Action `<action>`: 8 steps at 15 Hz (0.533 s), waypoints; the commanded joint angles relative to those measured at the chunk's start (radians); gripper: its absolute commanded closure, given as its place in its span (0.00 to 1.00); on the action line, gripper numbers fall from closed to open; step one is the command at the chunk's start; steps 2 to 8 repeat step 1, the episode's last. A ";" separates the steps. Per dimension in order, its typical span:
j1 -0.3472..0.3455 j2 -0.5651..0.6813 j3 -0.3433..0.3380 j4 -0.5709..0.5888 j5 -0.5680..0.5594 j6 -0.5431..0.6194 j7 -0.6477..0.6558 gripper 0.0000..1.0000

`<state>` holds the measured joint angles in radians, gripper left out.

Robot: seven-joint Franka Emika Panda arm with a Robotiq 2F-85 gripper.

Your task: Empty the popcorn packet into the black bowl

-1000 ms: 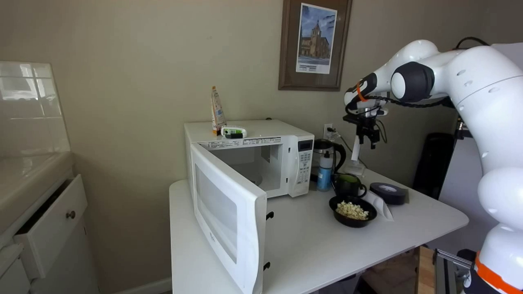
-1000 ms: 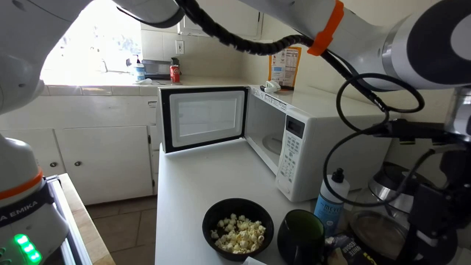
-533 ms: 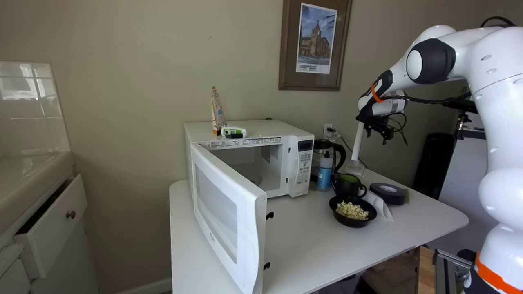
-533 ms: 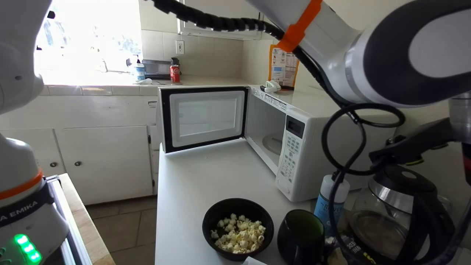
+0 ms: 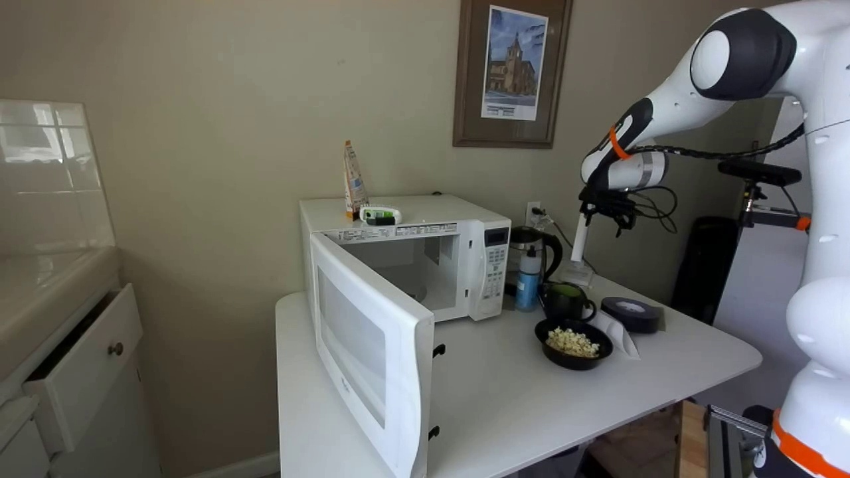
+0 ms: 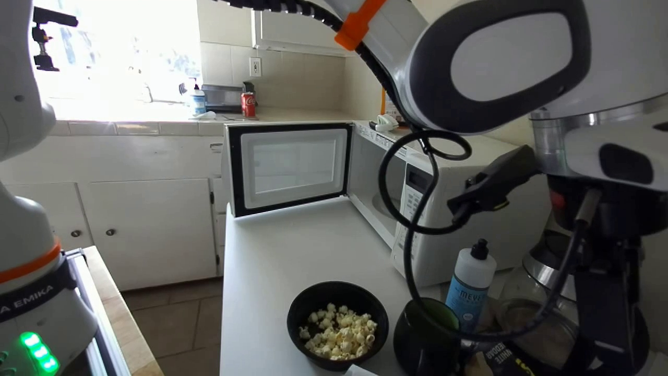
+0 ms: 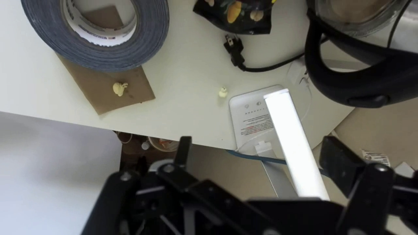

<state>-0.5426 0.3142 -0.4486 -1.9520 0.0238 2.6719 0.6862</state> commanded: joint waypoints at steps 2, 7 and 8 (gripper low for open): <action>0.032 0.003 -0.034 0.000 0.027 -0.002 -0.022 0.00; 0.032 0.003 -0.034 0.000 0.027 -0.002 -0.022 0.00; 0.032 0.003 -0.034 0.000 0.027 -0.002 -0.022 0.00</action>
